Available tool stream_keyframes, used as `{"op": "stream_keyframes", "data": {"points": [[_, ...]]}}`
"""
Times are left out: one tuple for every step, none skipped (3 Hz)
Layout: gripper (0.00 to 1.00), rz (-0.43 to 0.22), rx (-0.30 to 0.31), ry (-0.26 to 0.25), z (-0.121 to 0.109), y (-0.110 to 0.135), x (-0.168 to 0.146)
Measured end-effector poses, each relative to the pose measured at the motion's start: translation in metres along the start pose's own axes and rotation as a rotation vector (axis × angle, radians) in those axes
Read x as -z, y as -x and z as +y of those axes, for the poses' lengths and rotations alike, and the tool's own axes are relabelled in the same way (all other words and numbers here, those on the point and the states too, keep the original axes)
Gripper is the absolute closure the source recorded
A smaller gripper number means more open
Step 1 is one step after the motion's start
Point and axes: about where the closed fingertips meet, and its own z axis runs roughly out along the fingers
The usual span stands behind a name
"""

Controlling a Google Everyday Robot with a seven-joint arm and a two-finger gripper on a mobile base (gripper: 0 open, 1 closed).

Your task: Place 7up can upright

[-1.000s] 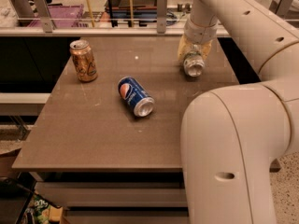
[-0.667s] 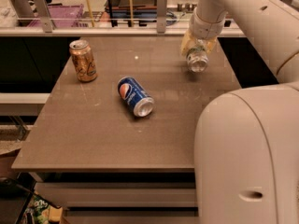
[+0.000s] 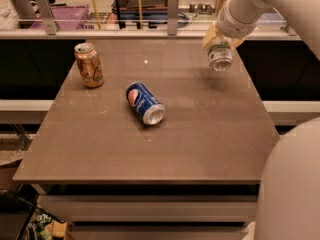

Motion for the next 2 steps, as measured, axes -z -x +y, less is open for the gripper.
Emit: {"op": "stream_keyframes", "data": {"points": [[1.0,-0.1,0.036,0.081,0.002,0.008,0.015],[1.0,-0.181,0.085,0.151,0.005,0.015,0.03]]}}
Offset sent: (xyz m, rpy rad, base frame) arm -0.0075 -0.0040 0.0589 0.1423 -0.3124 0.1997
